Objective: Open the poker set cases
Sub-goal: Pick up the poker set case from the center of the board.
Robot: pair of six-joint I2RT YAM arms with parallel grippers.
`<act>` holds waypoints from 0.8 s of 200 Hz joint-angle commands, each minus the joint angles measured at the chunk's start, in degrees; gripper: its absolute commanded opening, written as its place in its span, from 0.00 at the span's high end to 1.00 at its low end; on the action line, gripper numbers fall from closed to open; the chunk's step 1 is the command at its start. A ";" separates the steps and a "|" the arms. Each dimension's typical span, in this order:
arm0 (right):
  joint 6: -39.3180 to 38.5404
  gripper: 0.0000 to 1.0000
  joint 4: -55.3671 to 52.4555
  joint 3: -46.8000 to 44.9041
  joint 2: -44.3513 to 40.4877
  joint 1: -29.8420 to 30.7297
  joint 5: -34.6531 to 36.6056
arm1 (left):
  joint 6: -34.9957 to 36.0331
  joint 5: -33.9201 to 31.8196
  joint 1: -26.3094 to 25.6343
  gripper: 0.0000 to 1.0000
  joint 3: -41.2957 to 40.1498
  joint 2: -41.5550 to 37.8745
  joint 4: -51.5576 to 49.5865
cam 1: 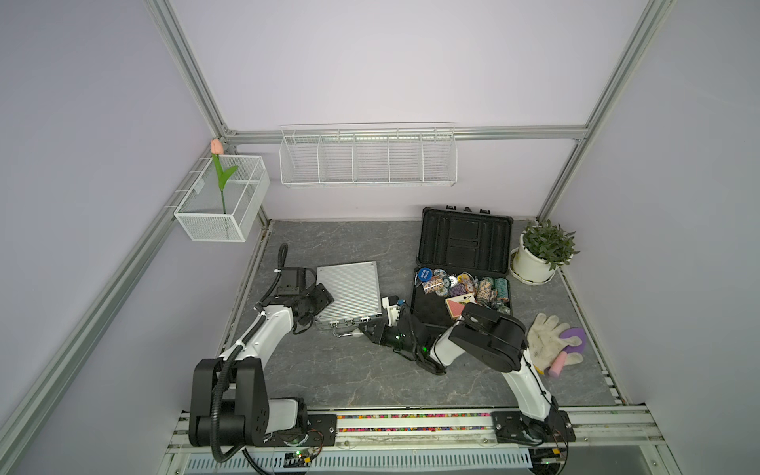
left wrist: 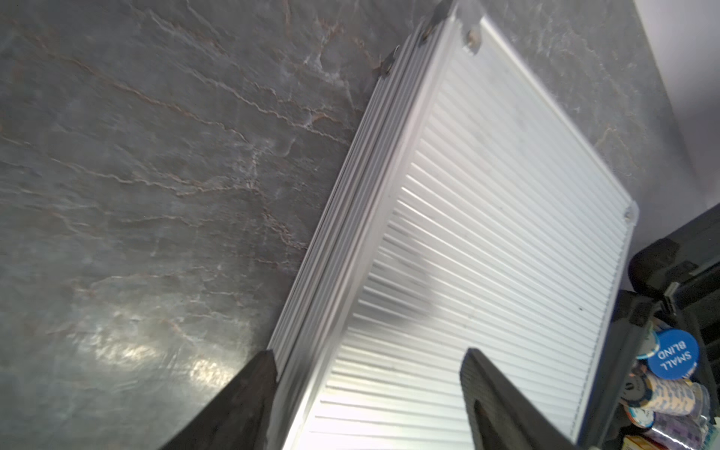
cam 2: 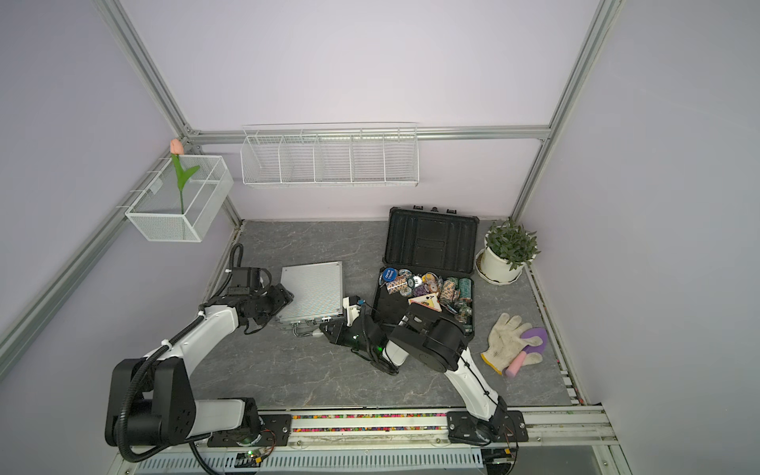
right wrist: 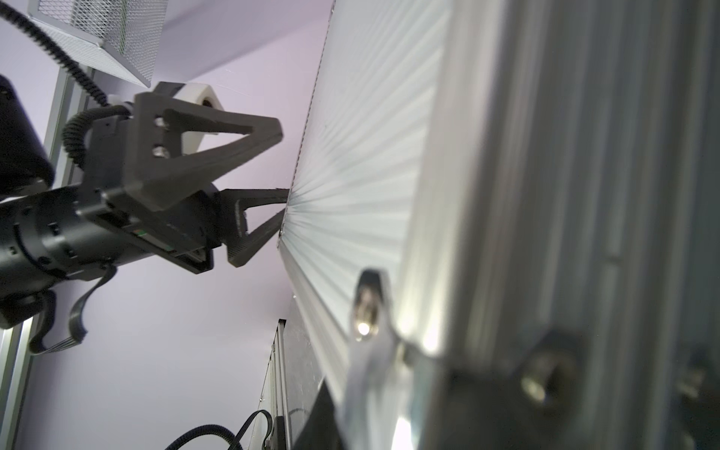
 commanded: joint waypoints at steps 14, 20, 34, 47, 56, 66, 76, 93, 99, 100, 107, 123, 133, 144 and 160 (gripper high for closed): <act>4.80 0.93 -1.19 -3.37 -7.29 -0.28 -1.28 | 10.67 -4.37 -1.53 0.23 4.51 -13.29 -4.66; 5.33 0.93 -1.20 -3.68 -8.30 -0.30 -1.46 | 14.27 -5.79 -3.17 0.25 5.14 -15.74 -5.05; 6.51 0.93 -0.95 -4.68 -10.35 -0.25 -1.57 | 26.93 -10.10 -10.47 0.25 6.15 -20.57 -5.82; 7.76 0.93 -0.50 -5.50 -11.92 -0.25 -1.50 | 40.12 -15.12 -19.33 0.25 6.75 -24.60 -7.59; 8.73 0.93 -0.28 -6.05 -12.88 -0.29 -1.38 | 48.72 -17.66 -24.89 0.25 5.96 -27.56 -8.43; 9.71 0.93 0.14 -6.44 -14.00 -0.25 -1.37 | 57.32 -17.98 -29.47 0.24 4.17 -30.29 -8.28; 10.67 0.93 0.29 -6.46 -14.92 -0.25 -1.68 | 64.24 -16.06 -32.36 0.25 2.13 -35.33 -8.52; 12.99 0.93 0.12 -6.27 -16.27 -0.32 -2.26 | 74.12 -9.87 -34.26 0.26 -0.62 -40.89 -10.51; 14.02 0.93 -0.05 -6.26 -16.73 -0.31 -2.42 | 77.41 -7.06 -34.37 0.26 -1.06 -42.33 -12.50; 14.24 0.93 -0.10 -6.26 -16.80 -0.37 -2.47 | 78.17 -6.55 -34.42 0.26 -1.11 -42.57 -12.90; 15.48 0.93 -0.36 -6.16 -17.30 -0.34 -2.84 | 82.11 -3.32 -34.51 0.26 -1.32 -43.77 -15.61; 17.42 0.93 -1.20 -6.33 -18.60 -0.40 -3.78 | 89.15 -1.44 -34.63 0.26 -2.09 -45.07 -19.89; 18.94 0.93 -3.00 -6.63 -19.76 -0.34 -4.37 | 92.30 -2.17 -34.74 0.26 -2.18 -44.87 -21.63; 21.69 0.93 -5.52 -6.91 -21.39 -0.38 -4.93 | 94.91 -3.86 -34.80 0.27 -2.29 -44.24 -22.54; 23.82 0.93 -9.10 -7.55 -24.13 -0.23 -5.25 | 98.10 -6.35 -35.08 0.28 -2.98 -43.55 -22.57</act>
